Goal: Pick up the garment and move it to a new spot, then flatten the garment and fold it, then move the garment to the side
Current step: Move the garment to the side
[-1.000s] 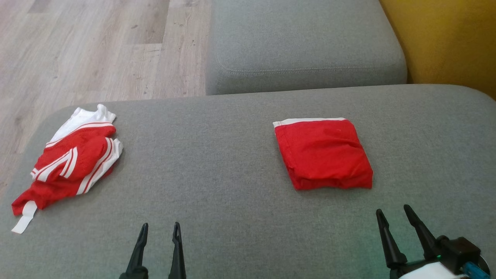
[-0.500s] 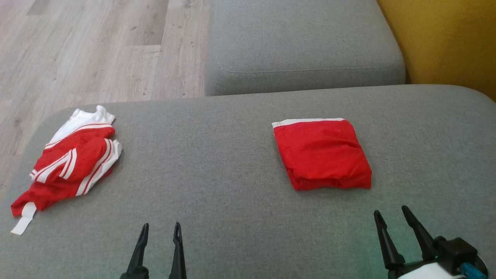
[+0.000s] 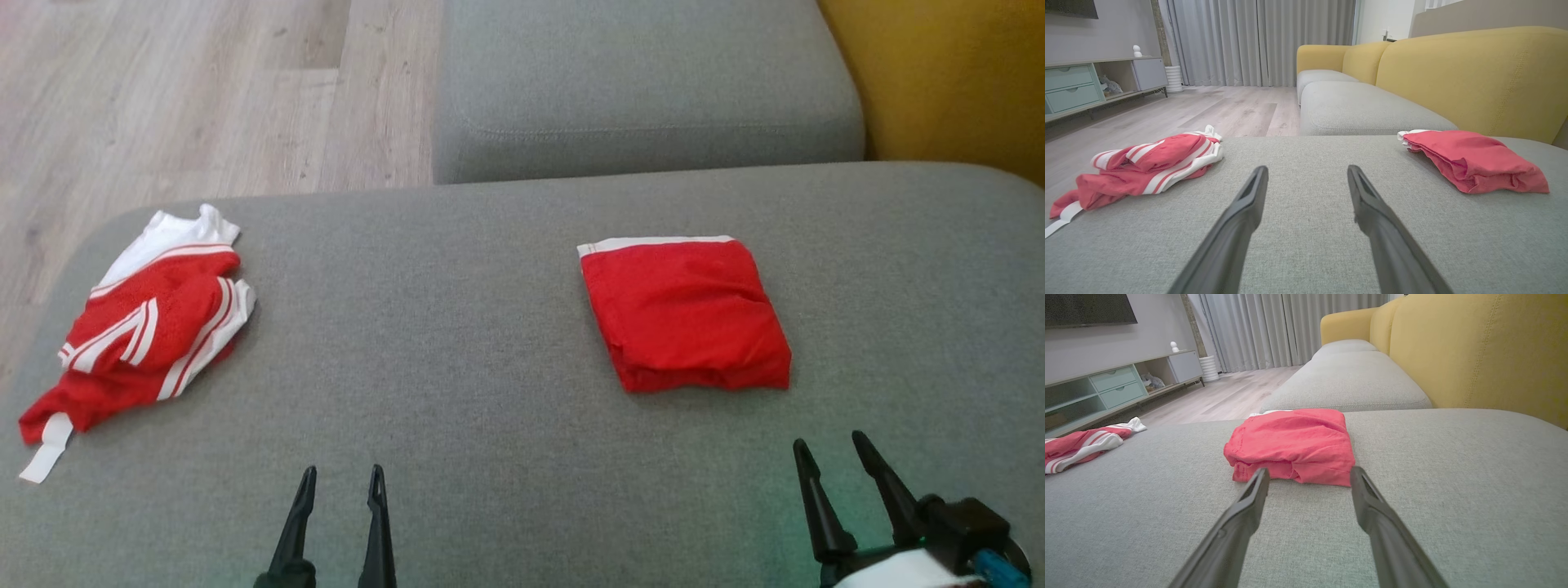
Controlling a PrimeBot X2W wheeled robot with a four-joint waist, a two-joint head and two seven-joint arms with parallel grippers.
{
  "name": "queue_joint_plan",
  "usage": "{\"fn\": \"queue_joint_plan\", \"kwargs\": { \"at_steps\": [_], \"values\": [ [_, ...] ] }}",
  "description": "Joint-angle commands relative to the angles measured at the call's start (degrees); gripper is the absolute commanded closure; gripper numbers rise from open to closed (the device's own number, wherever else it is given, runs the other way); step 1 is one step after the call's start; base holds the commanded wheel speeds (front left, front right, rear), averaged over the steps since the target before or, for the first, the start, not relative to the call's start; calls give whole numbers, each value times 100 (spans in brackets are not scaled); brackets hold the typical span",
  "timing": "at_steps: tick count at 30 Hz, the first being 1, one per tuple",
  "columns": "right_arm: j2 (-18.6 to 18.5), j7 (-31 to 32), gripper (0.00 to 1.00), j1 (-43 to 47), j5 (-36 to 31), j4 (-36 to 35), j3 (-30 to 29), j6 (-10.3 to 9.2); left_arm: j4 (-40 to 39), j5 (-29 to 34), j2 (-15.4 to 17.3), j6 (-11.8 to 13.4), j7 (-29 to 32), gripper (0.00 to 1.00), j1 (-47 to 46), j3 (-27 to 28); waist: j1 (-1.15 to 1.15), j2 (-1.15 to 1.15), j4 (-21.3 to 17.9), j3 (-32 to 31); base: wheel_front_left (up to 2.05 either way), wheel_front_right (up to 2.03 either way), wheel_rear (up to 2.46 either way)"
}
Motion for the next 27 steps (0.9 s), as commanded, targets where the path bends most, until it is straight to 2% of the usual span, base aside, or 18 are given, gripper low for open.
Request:
{"fn": "queue_joint_plan", "kwargs": {
  "at_steps": [1, 8, 13, 16, 20, 27],
  "values": [
    [-65, -63, 0, -299, 13, -143, 71, -4, -227, 26, -20, 29, -29, 0, -284, 123, 0, 0, 14, 62, 0, 0, 0],
    [-86, -63, 0, -718, 43, -51, 180, -4, -361, -3, -20, 83, -29, 0, -415, 32, 0, 0, 65, 446, 0, 0, 0],
    [-131, -63, 0, -1323, 173, 58, 147, -4, -510, -27, -20, 114, -29, 0, -694, -68, 0, 0, 173, 999, 0, 0, 0],
    [-283, -48, 0, -1816, 369, 298, 215, -4, -613, -56, -20, 91, -29, 0, -896, -136, 0, 0, 240, 1290, 0, 0, 0],
    [-461, 298, 0, -2386, 610, 618, 225, -4, -682, -69, -20, 92, -29, 0, -1060, -197, 0, 0, 308, 1527, 0, 0, 0],
    [-917, 1669, 0, -3326, 1008, 1385, 113, -4, -721, -75, -20, 107, -29, 0, -1383, -391, 0, 0, 508, 1863, 0, 0, 0]
  ]
}}
